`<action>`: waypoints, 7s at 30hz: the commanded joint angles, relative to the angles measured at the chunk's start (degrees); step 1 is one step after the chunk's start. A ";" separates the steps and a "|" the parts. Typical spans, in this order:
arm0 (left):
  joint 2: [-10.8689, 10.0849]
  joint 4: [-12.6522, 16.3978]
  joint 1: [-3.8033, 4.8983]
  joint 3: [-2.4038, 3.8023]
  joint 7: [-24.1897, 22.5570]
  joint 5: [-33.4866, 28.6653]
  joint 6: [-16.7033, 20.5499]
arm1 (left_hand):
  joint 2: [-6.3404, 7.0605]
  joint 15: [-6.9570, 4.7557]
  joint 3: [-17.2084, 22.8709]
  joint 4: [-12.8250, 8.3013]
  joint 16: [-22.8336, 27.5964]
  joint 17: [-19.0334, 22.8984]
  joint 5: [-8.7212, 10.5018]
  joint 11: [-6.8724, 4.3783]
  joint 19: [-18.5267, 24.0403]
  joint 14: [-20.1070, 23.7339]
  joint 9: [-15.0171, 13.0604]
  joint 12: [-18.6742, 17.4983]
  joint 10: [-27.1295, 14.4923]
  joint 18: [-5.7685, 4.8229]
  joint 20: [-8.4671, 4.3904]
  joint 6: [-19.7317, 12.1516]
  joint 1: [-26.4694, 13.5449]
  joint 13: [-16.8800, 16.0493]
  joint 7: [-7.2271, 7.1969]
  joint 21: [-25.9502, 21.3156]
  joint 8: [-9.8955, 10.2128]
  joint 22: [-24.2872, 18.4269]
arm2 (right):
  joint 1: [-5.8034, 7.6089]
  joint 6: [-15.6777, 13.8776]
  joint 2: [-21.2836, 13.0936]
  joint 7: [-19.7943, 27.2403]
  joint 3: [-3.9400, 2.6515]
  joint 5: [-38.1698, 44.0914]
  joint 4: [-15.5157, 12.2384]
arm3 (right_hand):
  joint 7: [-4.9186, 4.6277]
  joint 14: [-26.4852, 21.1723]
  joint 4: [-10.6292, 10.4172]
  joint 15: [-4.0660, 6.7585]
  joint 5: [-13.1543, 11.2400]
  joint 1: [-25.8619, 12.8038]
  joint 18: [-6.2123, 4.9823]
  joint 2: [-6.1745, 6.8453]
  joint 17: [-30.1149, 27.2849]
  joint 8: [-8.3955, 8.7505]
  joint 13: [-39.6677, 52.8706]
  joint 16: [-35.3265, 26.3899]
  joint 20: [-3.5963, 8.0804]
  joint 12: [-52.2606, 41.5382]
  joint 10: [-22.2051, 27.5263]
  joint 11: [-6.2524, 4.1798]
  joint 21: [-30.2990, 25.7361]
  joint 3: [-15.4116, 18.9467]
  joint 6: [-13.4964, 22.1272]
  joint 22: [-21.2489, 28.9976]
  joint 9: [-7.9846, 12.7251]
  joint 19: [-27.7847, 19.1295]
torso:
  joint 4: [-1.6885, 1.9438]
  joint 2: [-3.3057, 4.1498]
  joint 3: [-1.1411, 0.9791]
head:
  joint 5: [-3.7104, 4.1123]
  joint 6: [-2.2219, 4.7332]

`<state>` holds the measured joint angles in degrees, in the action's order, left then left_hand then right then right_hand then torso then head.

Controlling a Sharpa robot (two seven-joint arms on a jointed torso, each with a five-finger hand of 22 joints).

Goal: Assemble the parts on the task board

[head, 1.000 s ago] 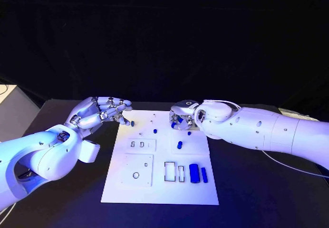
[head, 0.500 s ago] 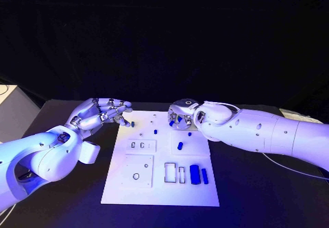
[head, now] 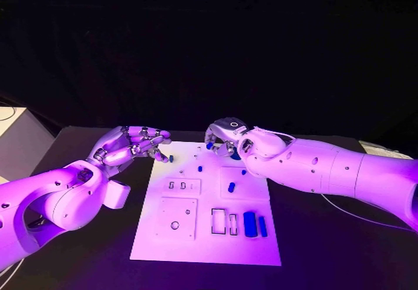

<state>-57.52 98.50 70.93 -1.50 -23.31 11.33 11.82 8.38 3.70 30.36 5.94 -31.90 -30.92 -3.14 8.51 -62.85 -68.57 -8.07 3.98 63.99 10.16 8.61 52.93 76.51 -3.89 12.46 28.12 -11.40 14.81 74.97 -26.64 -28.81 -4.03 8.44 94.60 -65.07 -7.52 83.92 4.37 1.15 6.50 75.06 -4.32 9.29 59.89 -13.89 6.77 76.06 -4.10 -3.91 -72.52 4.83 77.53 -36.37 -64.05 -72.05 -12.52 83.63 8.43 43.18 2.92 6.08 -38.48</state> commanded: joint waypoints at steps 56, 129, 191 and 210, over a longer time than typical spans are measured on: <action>1.03 -0.27 0.18 0.11 -0.34 0.02 -1.18 | -0.08 0.04 0.39 -0.13 -0.49 -0.27 -0.16 -0.05 0.92 0.64 -0.09 -0.28 -0.58 -0.06 0.03 -0.47 -0.61 0.00 0.26 0.55 0.28 0.27 | -0.69 3.24 7.12 -1.99 -0.08 0.38 7.96 | -0.59 0.56 -0.02 -0.26 0.01 -0.62 0.72 0.35 -0.90 0.58 -0.27 -0.02 -0.46 0.52 0.69 -0.81 -0.18 -0.34 3.03 0.66 -5.36 0.53 | 0.87 0.72 0.54 | -1.13 -0.60; 0.88 -2.84 0.17 0.09 -0.03 -0.03 -1.30 | -0.03 0.08 0.33 -0.16 -0.73 -0.48 -0.14 -0.03 1.25 0.90 -0.13 -0.23 -0.61 -0.03 0.11 -0.49 -0.66 -0.04 0.25 0.87 0.31 0.49 | 0.64 10.82 -12.64 -2.34 -1.05 -18.60 -4.36 | -2.52 5.67 -20.73 -1.88 9.60 11.18 1.89 -1.54 28.40 6.45 78.64 13.46 -2.27 -83.14 -13.01 0.37 4.12 31.92 12.25 -7.57 -5.60 2.32 | 0.26 0.43 0.14 | -0.05 -0.49; 1.24 -3.61 0.15 0.09 0.55 -0.01 -2.01 | 0.00 0.12 0.27 -0.10 -0.87 -0.59 -0.13 0.03 1.44 1.03 -0.13 -0.26 -0.74 -0.02 0.17 -0.60 -0.78 -0.03 0.33 1.06 0.39 0.62 | 0.13 10.15 -9.82 -6.93 -0.81 -14.56 -3.85 | -1.27 5.78 -21.03 -1.15 10.51 0.02 2.08 0.86 28.88 3.85 79.08 13.58 -1.78 -83.27 -13.49 -0.62 5.04 29.58 9.53 -9.03 -6.16 2.44 | 0.21 0.38 0.13 | -0.06 -0.97; 1.26 -3.79 0.14 0.08 0.89 -0.01 -2.08 | -0.01 0.16 0.23 -0.06 -0.97 -0.67 -0.13 0.06 1.60 1.15 -0.13 -0.26 -0.83 -0.01 0.22 -0.68 -0.84 -0.04 0.37 1.19 0.44 0.71 | -0.29 9.89 -10.01 -6.82 -0.78 -9.05 -5.11 | -1.18 5.82 -18.34 -0.83 10.79 6.73 2.25 4.38 29.07 2.30 78.71 13.61 -1.34 -82.78 -13.11 -0.86 5.50 21.10 9.72 -9.93 -6.01 2.66 | 0.15 0.41 0.04 | 0.02 -1.14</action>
<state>-56.38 94.64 71.01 -1.46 -22.31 11.32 10.72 8.38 3.71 30.52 5.78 -32.51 -31.51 -3.14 8.50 -61.68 -67.76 -8.11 3.98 63.58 10.15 8.96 52.51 76.05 -3.89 12.86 29.05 -11.17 15.44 74.83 -17.09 -38.79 -10.92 7.58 83.59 -70.02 -8.70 84.02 -13.67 0.44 17.20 81.72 -2.89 13.16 74.91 -11.95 74.92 89.54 -5.53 -86.90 -84.00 4.05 83.09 -15.20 -54.52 -74.93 -18.67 84.01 8.57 43.56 2.99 6.00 -39.62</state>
